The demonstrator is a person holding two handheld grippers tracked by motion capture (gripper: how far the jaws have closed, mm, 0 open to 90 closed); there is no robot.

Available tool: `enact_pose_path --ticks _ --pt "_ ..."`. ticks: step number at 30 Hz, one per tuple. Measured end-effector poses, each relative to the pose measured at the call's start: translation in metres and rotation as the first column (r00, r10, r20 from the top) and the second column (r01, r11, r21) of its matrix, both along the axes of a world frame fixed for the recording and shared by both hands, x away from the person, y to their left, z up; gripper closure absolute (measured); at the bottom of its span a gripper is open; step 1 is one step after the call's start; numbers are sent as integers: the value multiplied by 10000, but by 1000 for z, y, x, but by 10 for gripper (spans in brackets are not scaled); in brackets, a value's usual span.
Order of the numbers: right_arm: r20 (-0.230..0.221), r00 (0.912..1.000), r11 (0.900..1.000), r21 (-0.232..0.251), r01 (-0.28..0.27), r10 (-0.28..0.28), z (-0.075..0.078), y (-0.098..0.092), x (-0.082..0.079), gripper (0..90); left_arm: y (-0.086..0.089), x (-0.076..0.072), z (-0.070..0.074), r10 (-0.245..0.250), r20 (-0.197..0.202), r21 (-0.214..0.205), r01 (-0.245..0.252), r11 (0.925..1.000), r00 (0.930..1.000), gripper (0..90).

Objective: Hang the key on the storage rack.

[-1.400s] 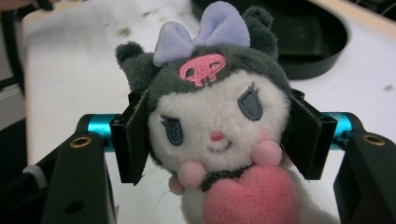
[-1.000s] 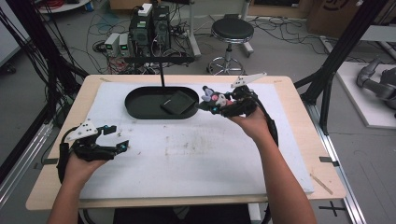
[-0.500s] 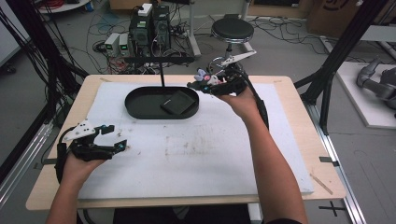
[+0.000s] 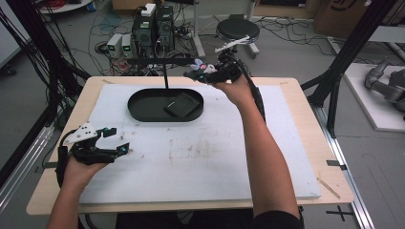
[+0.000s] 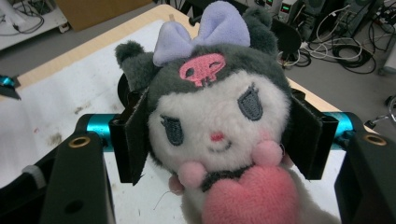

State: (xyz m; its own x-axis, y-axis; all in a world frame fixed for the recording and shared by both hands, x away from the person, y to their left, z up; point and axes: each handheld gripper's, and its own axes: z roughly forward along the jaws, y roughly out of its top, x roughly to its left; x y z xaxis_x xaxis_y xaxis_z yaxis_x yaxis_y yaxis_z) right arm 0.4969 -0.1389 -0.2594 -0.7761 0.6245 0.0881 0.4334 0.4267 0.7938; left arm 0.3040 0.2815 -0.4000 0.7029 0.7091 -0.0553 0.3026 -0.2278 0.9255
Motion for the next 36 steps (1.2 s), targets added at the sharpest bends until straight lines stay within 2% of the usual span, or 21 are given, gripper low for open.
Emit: enact_pose_path --ticks 5,8,13,19,29,33,36 --pt "-75 9998 9998 17 177 -177 3 7 7 324 0 -1 0 17 23 64 -17 10000 10000 182" --pt "29 9998 9998 31 220 -220 7 13 10 324 -4 0 -2 -31 -7 291 31 9996 10000 182" --pt "15 9986 9984 -214 520 -520 9 23 16 320 -8 -2 -3 -190 -38 480 192 9987 9998 182" --pt "-207 9930 9927 -369 1152 -1160 7 28 27 318 -2 -5 1 -29 113 409 24 9992 9999 182" --pt "-104 9891 9889 -257 1464 -1467 8 36 38 314 1 -6 0 18 109 369 -22 9993 9999 182" --pt "-71 9823 9819 -320 1869 -1872 6 38 42 304 3 -6 2 30 134 361 -35 9993 9999 182" --pt "-250 9740 9740 -294 2246 -2253 2 35 46 277 4 -6 2 56 133 327 -61 9994 9999 182"
